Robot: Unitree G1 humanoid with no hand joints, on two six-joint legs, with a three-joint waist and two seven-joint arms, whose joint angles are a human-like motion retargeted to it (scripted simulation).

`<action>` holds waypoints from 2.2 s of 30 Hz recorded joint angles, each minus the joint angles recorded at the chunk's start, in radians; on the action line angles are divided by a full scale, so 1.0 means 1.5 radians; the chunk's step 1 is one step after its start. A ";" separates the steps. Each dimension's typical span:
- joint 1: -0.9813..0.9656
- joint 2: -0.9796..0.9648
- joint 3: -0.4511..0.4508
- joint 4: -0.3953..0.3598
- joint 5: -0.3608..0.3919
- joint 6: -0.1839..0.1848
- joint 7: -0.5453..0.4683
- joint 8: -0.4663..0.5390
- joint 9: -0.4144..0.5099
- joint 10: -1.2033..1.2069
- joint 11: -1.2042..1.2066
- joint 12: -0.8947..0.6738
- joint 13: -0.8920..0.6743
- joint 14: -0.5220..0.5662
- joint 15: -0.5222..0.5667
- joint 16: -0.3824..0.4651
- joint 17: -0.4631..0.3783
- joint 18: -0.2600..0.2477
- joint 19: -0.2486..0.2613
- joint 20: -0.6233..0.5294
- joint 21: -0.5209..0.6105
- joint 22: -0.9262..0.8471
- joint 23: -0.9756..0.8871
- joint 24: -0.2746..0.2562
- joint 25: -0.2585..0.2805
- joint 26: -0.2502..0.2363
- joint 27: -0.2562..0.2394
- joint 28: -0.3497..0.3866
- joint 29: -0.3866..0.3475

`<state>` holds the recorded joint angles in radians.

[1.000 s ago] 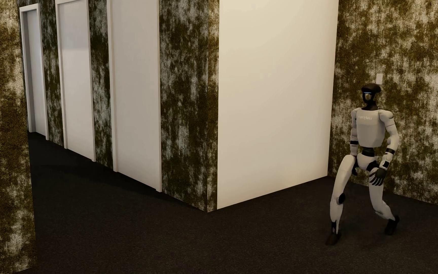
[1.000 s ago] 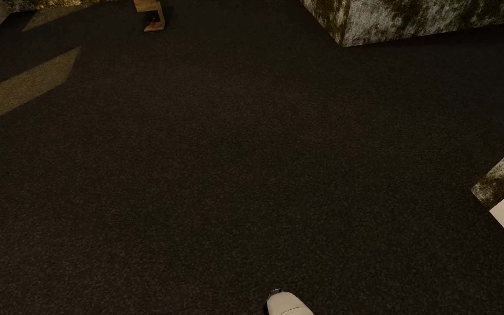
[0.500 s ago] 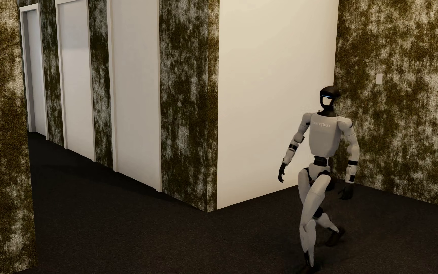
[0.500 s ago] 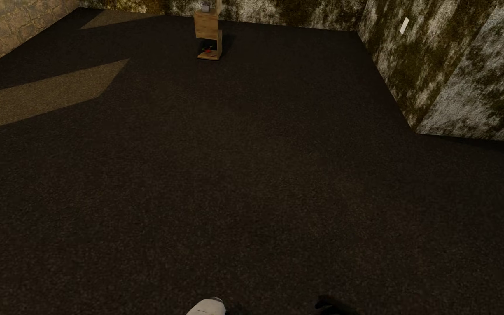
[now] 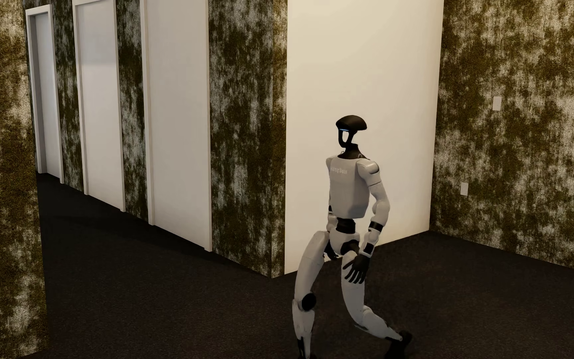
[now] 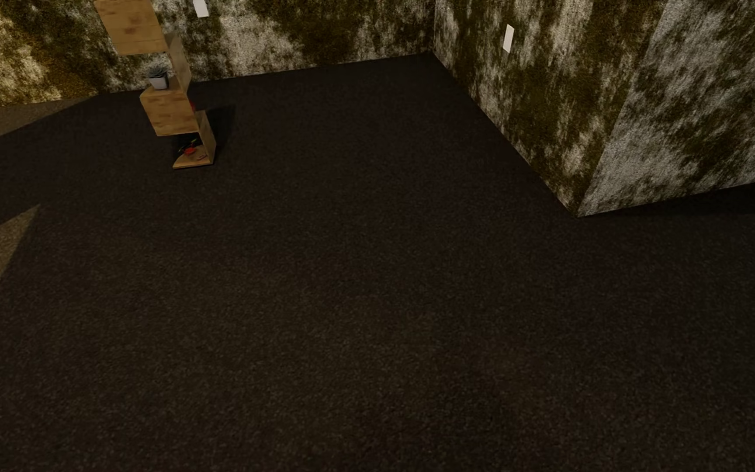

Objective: Go around the corner

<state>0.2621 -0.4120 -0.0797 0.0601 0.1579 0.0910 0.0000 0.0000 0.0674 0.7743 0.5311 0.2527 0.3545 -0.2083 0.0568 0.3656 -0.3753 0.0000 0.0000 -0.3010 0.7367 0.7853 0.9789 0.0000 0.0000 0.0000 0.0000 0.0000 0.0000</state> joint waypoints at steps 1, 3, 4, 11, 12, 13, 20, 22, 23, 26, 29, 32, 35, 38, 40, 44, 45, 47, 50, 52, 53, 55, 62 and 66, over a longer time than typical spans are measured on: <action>-0.037 0.014 0.013 0.028 0.027 0.013 0.000 0.000 0.014 0.154 0.048 0.016 0.003 0.124 0.076 -0.010 -0.004 0.000 0.000 -0.006 0.005 0.030 0.012 0.000 0.000 0.000 0.000 0.000 0.000; -0.184 0.091 0.027 0.058 0.059 0.016 0.000 0.000 0.043 0.376 0.061 0.032 -0.007 0.040 0.081 -0.015 -0.011 0.000 0.000 -0.025 -0.025 0.059 -0.011 0.000 0.000 0.000 0.000 0.000 0.000; -0.250 0.134 0.058 0.052 0.054 -0.002 0.000 0.000 0.046 0.351 0.047 0.035 -0.020 0.011 0.046 -0.015 -0.009 0.000 0.000 -0.041 -0.042 0.078 -0.022 0.000 0.000 0.000 0.000 0.000 0.000; -0.366 0.360 0.198 0.086 0.036 -0.071 0.000 0.000 0.026 -0.094 0.056 0.142 -0.098 0.333 -0.237 0.001 -0.051 0.000 0.000 -0.033 -0.135 0.083 -0.173 0.000 0.000 0.000 0.000 0.000 0.000; -0.354 0.348 0.214 0.069 0.024 -0.085 0.000 0.000 0.026 -0.070 0.111 0.133 -0.102 0.230 -0.207 0.003 -0.047 0.000 0.000 -0.053 -0.146 0.098 -0.177 0.000 0.000 0.000 0.000 0.000 0.000; -0.333 0.314 0.231 0.072 0.012 -0.099 0.000 0.000 0.030 -0.044 0.186 0.116 -0.110 0.159 -0.124 0.004 -0.023 0.000 0.000 -0.060 -0.172 0.114 -0.161 0.000 0.000 0.000 0.000 0.000 0.000; -0.123 0.031 0.108 0.151 -0.088 -0.101 0.000 0.000 0.029 -0.098 0.188 0.063 -0.061 -0.008 0.028 0.031 0.016 0.000 0.000 -0.019 -0.038 0.036 -0.114 0.000 0.000 0.000 0.000 0.000 0.000; -0.051 -0.031 0.071 0.137 -0.107 -0.085 0.000 0.000 0.020 -0.124 0.088 0.053 -0.022 -0.037 -0.002 0.024 0.009 0.000 0.000 -0.024 -0.034 0.000 -0.085 0.000 0.000 0.000 0.000 0.000 0.000; -0.023 -0.060 0.050 0.123 -0.117 -0.083 0.000 0.000 0.018 -0.137 0.051 0.045 -0.009 -0.055 -0.047 0.027 0.003 0.000 0.000 -0.024 -0.008 -0.012 -0.064 0.000 0.000 0.000 0.000 0.000 0.000; 0.030 -0.136 -0.029 0.117 -0.145 -0.058 0.000 0.000 0.025 -0.128 0.047 -0.010 0.040 -0.090 0.006 0.041 -0.013 0.000 0.000 -0.045 0.007 -0.048 -0.013 0.000 0.000 0.000 0.000 0.000 0.000; 0.059 -0.159 -0.072 0.151 -0.101 -0.018 0.000 0.000 0.032 -0.069 0.163 -0.007 0.038 0.053 0.083 0.042 -0.015 0.000 0.000 -0.023 0.070 -0.035 0.049 0.000 0.000 0.000 0.000 0.000 0.000; -0.099 -0.045 0.018 0.122 -0.032 -0.004 0.000 0.000 0.030 0.190 0.155 0.014 0.044 0.097 -0.040 0.033 -0.013 0.000 0.000 -0.047 0.046 0.007 0.008 0.000 0.000 0.000 0.000 0.000 0.000; -0.295 0.176 0.123 0.066 0.033 -0.006 0.000 0.000 0.053 0.343 0.032 0.066 -0.033 -0.031 -0.134 0.028 -0.018 0.000 0.000 -0.087 0.016 0.026 -0.067 0.000 0.000 0.000 0.000 0.000 0.000; -0.454 0.353 0.231 0.034 0.012 -0.013 0.000 0.000 0.047 0.140 -0.046 0.118 -0.102 -0.029 -0.246 0.028 -0.033 0.000 0.000 -0.132 -0.119 0.058 -0.188 0.000 0.000 0.000 0.000 0.000 0.000; -0.495 0.450 0.271 0.038 -0.005 -0.012 0.000 0.000 0.029 -0.094 -0.077 0.150 -0.162 0.018 -0.309 0.024 -0.040 0.000 0.000 -0.139 -0.180 0.070 -0.246 0.000 0.000 0.000 0.000 0.000 0.000; -0.567 0.548 0.345 0.042 -0.096 -0.027 0.000 0.000 0.005 -0.076 -0.027 0.181 -0.201 0.057 -0.253 0.025 -0.048 0.000 0.000 -0.151 -0.250 0.096 -0.314 0.000 0.000 0.000 0.000 0.000 0.000; -0.575 0.541 0.340 0.012 -0.135 -0.053 0.000 0.000 0.014 0.012 0.052 0.167 -0.185 0.065 -0.159 0.023 -0.029 0.000 0.000 -0.166 -0.252 0.131 -0.291 0.000 0.000 0.000 0.000 0.000 0.000; -0.507 0.416 0.296 -0.016 -0.130 -0.049 0.000 0.000 0.016 0.068 0.356 0.137 -0.158 -0.008 0.025 0.006 -0.026 0.000 0.000 -0.151 -0.211 0.135 -0.239 0.000 0.000 0.000 0.000 0.000 0.000; -0.325 0.204 0.137 -0.056 -0.091 -0.022 0.000 0.000 0.029 -0.030 0.593 0.088 -0.106 -0.013 0.004 -0.013 -0.016 0.000 0.000 -0.105 -0.126 0.026 -0.154 0.000 0.000 0.000 0.000 0.000 0.000; -0.189 0.101 0.067 -0.053 -0.061 -0.004 0.000 0.000 0.036 -0.111 0.439 0.052 -0.061 -0.017 0.072 -0.015 0.007 0.000 0.000 -0.072 -0.074 -0.066 -0.034 0.000 0.000 0.000 0.000 0.000 0.000; -0.128 0.063 0.037 -0.046 -0.054 0.004 0.000 0.000 0.036 -0.145 0.298 0.033 -0.025 -0.021 0.134 -0.016 -0.007 0.000 0.000 -0.045 -0.031 -0.121 -0.039 0.000 0.000 0.000 0.000 0.000 0.000; -0.030 0.019 -0.010 -0.034 -0.061 -0.001 0.000 0.000 0.027 -0.183 0.023 -0.011 0.025 -0.059 0.067 -0.006 -0.004 0.000 0.000 -0.024 0.010 -0.199 -0.004 0.000 0.000 0.000 0.000 0.000 0.000; 0.012 -0.038 -0.057 0.069 0.007 0.032 0.000 0.000 0.014 0.118 0.099 -0.012 0.068 0.251 0.108 -0.036 -0.001 0.000 0.000 0.007 0.091 -0.072 0.045 0.000 0.000 0.000 0.000 0.000 0.000; -0.243 0.191 0.087 0.063 0.034 -0.002 0.000 0.000 0.035 0.424 0.049 0.030 -0.034 -0.015 -0.014 -0.033 -0.005 0.000 0.000 -0.114 0.024 0.114 -0.056 0.000 0.000 0.000 0.000 0.000 0.000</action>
<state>-0.1030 -0.1253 0.0508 0.1551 0.2088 0.0875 0.0000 0.0000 0.1196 1.4108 0.6046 0.2972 0.3031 -0.2313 0.0362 0.3166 -0.3824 0.0000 0.0000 -0.4715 0.7731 0.9561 0.8942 0.0000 0.0000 0.0000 0.0000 0.0000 0.0000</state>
